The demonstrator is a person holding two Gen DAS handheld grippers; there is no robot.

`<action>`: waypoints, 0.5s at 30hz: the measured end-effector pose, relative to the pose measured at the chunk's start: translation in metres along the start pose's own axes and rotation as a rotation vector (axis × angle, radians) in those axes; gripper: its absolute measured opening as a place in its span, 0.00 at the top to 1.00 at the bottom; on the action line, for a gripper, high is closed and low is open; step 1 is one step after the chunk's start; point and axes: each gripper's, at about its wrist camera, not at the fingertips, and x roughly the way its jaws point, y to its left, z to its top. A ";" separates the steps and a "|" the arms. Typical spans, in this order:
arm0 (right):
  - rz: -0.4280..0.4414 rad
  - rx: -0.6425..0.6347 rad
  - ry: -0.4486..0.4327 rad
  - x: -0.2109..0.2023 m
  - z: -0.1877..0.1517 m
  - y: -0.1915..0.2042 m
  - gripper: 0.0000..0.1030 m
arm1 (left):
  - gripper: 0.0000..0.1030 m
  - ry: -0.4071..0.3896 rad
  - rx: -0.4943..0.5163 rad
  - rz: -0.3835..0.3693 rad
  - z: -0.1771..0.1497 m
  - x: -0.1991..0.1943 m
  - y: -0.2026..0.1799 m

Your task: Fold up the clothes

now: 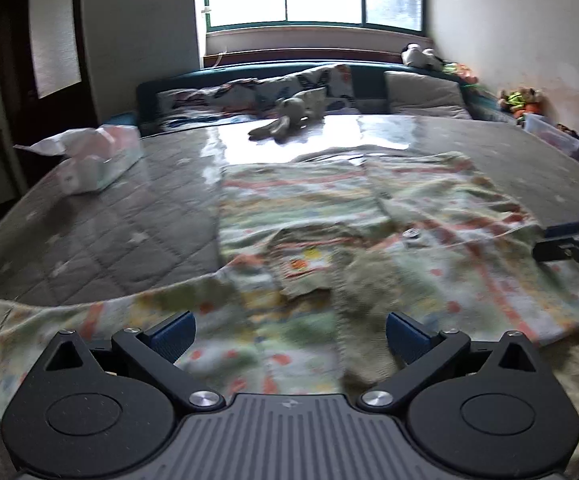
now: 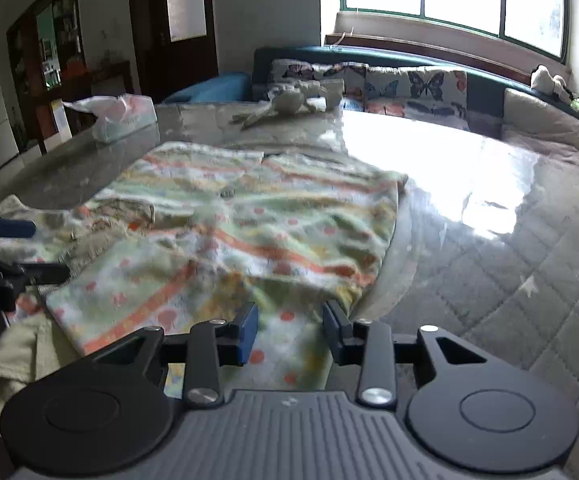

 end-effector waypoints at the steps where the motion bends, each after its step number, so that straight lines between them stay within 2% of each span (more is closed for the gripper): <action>1: -0.004 0.000 -0.002 -0.001 0.000 0.001 0.63 | 0.00 0.004 -0.004 0.004 -0.002 -0.001 0.003; 3: -0.001 0.001 -0.011 -0.005 0.001 0.003 0.58 | 0.00 0.003 -0.012 0.021 -0.003 -0.005 0.007; 6: 0.028 -0.019 -0.027 -0.012 0.005 0.013 0.56 | 0.00 -0.011 -0.040 0.048 -0.003 -0.015 0.018; 11: 0.102 -0.079 -0.030 -0.010 0.011 0.041 0.53 | 0.00 -0.024 -0.181 0.116 -0.010 -0.034 0.054; 15: 0.168 -0.113 -0.035 -0.002 0.018 0.066 0.51 | 0.00 -0.033 -0.251 0.195 -0.020 -0.047 0.081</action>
